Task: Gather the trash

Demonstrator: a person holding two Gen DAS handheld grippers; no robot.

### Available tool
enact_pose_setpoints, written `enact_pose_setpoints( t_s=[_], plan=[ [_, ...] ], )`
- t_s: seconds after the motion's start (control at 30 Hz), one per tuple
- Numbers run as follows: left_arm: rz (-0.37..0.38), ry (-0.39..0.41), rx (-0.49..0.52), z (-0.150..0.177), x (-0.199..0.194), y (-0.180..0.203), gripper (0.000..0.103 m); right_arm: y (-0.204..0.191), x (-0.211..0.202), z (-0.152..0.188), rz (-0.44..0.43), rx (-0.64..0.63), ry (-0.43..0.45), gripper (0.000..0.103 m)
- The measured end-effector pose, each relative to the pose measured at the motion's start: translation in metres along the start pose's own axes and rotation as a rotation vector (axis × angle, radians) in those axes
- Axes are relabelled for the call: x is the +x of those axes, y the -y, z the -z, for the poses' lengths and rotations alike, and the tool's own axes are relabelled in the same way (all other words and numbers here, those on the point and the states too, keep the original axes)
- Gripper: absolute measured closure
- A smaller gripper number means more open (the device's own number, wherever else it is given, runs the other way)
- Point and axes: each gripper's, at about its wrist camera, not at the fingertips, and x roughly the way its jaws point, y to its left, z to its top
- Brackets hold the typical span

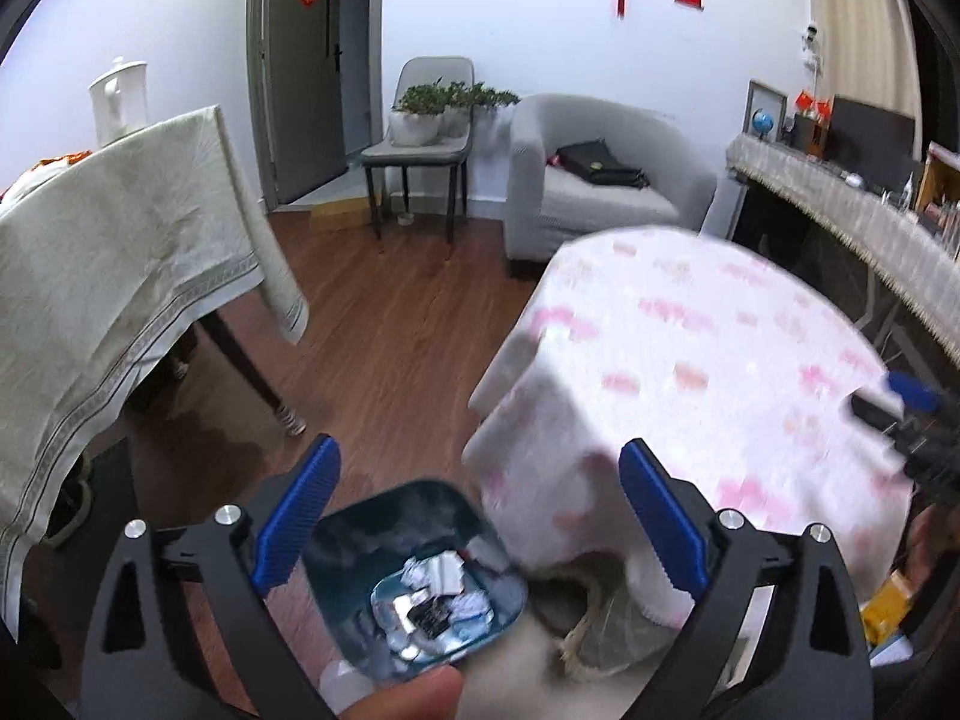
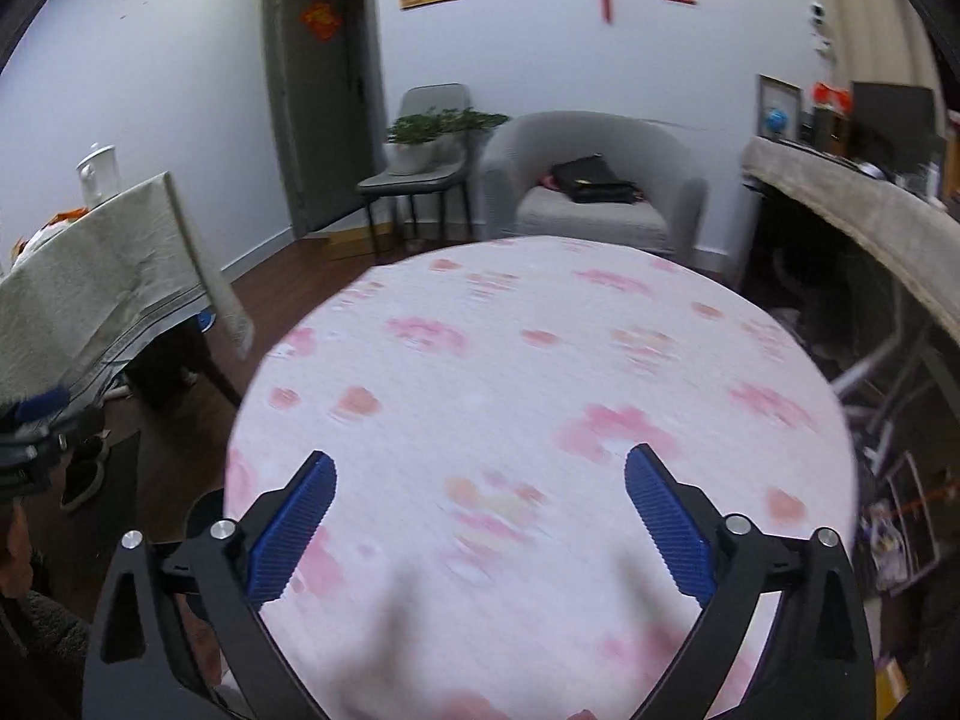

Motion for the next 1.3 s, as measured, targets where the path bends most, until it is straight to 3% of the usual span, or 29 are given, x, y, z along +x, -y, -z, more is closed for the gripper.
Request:
enact_pose_setpoints(
  t_s=[0.13,0.3,0.6,0.8,1.3],
  plan=[
    [-0.02,-0.061,-0.015,0.029,0.005,-0.002,0.007,0.026,-0.027,0.02,0.044,0.021,-0.001,0.003],
    [-0.032,-0.074,-0.028,0.048,-0.001,-0.001,0.007,0.041,-0.051,0.042,0.062,0.017,-0.01,0.003],
    [-0.021,-0.066,-0.038,0.068,-0.023,0.014,0.005,0.03,-0.086,0.062,-0.069,0.02,0.028,0.003],
    [-0.027,-0.058,-0.016,0.074,-0.028,0.02,0.004,0.012,-0.086,0.063,-0.116,-0.034,0.028,0.003],
    [-0.045,-0.074,-0.078,0.077,-0.023,0.012,0.004,-0.001,-0.08,0.066,-0.113,-0.085,0.001,0.003]
  ],
)
